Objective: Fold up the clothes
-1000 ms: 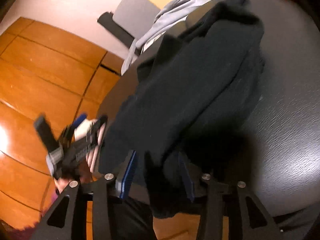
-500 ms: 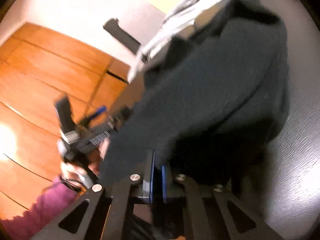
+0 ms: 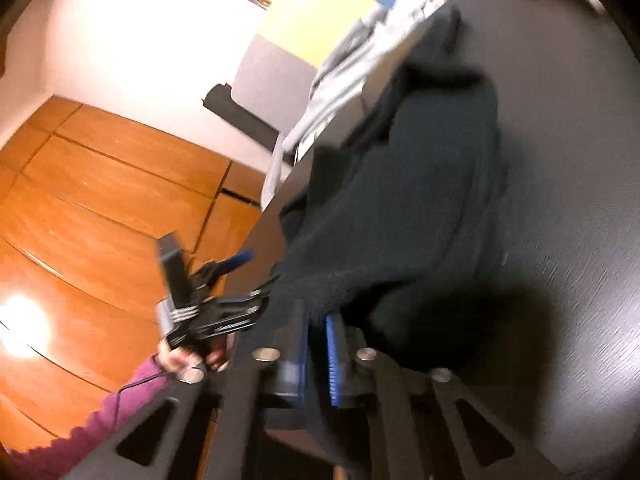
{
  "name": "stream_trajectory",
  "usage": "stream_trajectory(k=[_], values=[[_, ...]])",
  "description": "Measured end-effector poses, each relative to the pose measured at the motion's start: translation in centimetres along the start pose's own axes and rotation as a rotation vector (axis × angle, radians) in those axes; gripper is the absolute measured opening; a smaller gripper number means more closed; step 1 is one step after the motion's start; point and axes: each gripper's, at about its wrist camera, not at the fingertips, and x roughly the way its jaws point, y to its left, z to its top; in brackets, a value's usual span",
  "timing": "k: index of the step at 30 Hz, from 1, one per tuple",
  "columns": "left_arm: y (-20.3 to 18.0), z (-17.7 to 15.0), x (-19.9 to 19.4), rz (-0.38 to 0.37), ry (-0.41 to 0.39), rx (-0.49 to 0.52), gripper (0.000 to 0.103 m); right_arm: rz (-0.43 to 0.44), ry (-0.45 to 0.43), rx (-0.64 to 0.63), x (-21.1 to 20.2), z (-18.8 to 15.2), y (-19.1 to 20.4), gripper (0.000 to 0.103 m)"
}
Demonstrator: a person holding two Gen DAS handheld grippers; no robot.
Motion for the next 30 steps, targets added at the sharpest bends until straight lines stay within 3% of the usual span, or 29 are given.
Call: stream_trajectory(k=[5,7,9,10,11,12,15,20,25,30], values=[[0.8,-0.4,0.9,-0.085,0.003,-0.08,0.097,-0.035,0.101,-0.074,1.7,-1.6,0.8,0.033],[0.9,-0.7,0.8,-0.139,-0.01,-0.047,0.097,-0.057,0.127,-0.106,2.1,-2.0,0.9,0.033],[0.9,-0.8,0.5,-0.145,-0.022,-0.035,0.097,-0.08,0.153,-0.138,2.5,-2.4,1.0,0.03],[0.8,-0.8,0.2,-0.142,-0.029,-0.021,0.097,-0.092,0.144,-0.151,2.2,-2.3,1.0,0.023],[0.7,-0.8,-0.2,-0.131,-0.039,0.0,0.097,-0.104,0.136,-0.165,1.8,-2.2,1.0,0.009],[0.5,-0.7,-0.8,-0.136,-0.054,0.023,0.097,-0.116,0.127,-0.178,1.5,-2.2,1.0,0.007],[0.1,-0.5,-2.6,-0.153,-0.099,0.093,0.097,-0.151,0.1,-0.216,0.6,-1.9,1.0,0.006],[-1.2,-0.2,-3.7,-0.222,-0.089,0.151,0.097,-0.186,-0.03,-0.156,-3.4,-0.2,-0.8,0.006],[-3.6,0.2,-3.5,-0.289,-0.105,0.213,0.097,-0.202,-0.04,-0.09,-3.6,-0.3,-2.3,0.006],[-4.0,1.0,-2.2,-0.388,-0.059,0.153,0.097,-0.185,-0.023,0.003,-3.3,-1.0,-4.4,0.006]])
